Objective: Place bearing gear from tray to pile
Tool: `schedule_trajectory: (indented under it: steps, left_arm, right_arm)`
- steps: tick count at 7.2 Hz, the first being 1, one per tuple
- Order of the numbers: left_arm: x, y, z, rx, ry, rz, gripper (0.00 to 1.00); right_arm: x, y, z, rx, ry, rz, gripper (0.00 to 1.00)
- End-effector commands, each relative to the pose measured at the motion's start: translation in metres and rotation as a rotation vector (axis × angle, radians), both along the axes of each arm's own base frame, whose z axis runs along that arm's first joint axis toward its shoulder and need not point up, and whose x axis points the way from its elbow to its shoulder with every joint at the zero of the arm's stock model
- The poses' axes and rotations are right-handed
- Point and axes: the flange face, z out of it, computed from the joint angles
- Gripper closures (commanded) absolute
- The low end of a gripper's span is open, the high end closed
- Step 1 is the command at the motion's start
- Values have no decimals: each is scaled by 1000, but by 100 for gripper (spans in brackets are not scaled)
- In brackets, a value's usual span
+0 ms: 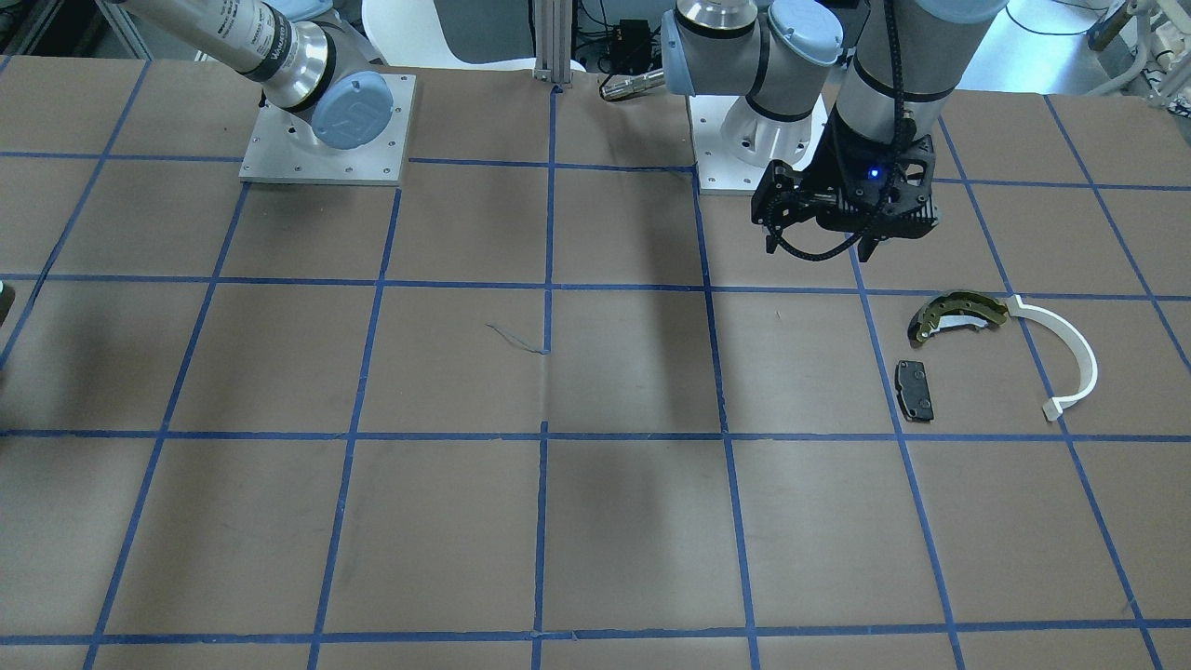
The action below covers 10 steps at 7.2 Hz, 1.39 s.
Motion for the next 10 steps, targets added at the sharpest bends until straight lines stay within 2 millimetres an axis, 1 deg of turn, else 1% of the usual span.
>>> schedule_trajectory:
  steps: [1, 2, 3, 4, 5, 6, 7, 8, 9, 10]
  left_arm:
    - [-5, 10, 8, -6, 39, -3, 0]
    - [-3, 9, 7, -5, 32, -1, 0]
    - [-3, 11, 4, 12, 25, -1, 0]
    - [-2, 11, -12, 40, 27, 1, 0]
    - [-3, 16, -15, 40, 27, 0, 0]
    - [-1, 15, -19, 46, 26, 3, 0]
    - [0, 13, -21, 51, 28, 6, 0]
    - [0, 13, -19, 48, 28, 6, 0]
    - [0, 13, -23, 55, 28, 6, 0]
    - [0, 13, -22, 54, 26, 6, 0]
  right_arm:
    - [1, 0, -2, 2, -1, 0, 57]
    - [2, -1, -1, 3, -3, -6, 62]
    - [2, -1, -1, 2, -1, -8, 72]
    - [3, -2, -1, 3, -3, -8, 80]
    - [4, -3, 0, 4, -1, -9, 93]
    - [5, -3, 2, 7, 3, -9, 100]
    - [8, -4, 23, -4, 27, -9, 100]
    - [28, -11, 61, -25, 50, 6, 100]
    - [79, -28, 104, -6, 46, -13, 100]
    - [133, -35, 140, 11, 34, -76, 100]
